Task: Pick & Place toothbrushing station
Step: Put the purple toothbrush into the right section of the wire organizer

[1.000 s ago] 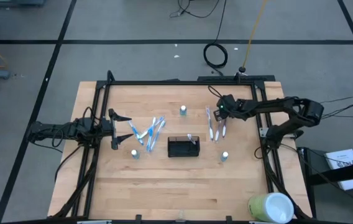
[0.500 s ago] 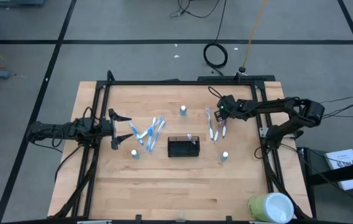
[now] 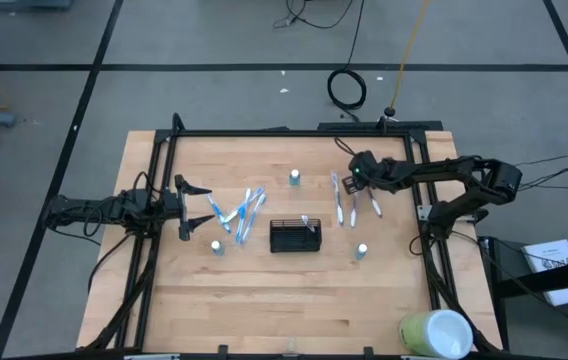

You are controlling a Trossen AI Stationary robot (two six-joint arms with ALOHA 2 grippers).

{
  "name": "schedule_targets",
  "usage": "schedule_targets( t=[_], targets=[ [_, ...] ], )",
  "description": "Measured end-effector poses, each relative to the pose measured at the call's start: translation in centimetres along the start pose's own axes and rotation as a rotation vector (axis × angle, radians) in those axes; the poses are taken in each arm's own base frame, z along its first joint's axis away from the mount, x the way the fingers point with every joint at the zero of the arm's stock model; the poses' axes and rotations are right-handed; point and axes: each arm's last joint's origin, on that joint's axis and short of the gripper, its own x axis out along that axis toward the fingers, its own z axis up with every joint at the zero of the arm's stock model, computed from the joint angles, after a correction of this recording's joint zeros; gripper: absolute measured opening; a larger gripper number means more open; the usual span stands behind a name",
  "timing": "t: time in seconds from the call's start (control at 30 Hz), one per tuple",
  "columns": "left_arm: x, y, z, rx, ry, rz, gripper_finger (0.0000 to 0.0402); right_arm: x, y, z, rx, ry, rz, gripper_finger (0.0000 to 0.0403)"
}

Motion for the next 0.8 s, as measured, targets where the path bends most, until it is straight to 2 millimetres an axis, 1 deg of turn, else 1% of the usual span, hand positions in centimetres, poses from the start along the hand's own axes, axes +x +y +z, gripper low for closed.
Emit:
schedule_targets(
  t=[0.1, 0.2, 0.4, 0.57, 0.8],
  targets=[
    [0.0, 0.0, 0.0, 0.000, 0.000, 0.000, 0.0351, 0.0, 0.3, 0.4, -0.005, -0.040, 0.032, 0.0040],
    [0.0, 0.0, 0.0, 0.000, 0.000, 0.000, 0.0351, -0.1, 0.6, 0.8, -0.005, -0.066, 0.099, 0.0040],
    [0.0, 0.0, 0.0, 0.000, 0.000, 0.000, 0.0351, -0.9, 2.1, 1.6, -0.035, -0.161, 0.246, 0.0034],
    [0.0, 0.0, 0.0, 0.000, -0.001, 0.000, 0.0351, -2.6, 3.1, 2.3, -0.070, -0.283, 0.326, 0.0034],
    [0.0, 0.0, 0.0, 0.000, 0.000, 0.000, 0.0351, -6.4, 4.2, 2.7, -0.110, -0.423, 0.449, 0.0031]
  ],
)
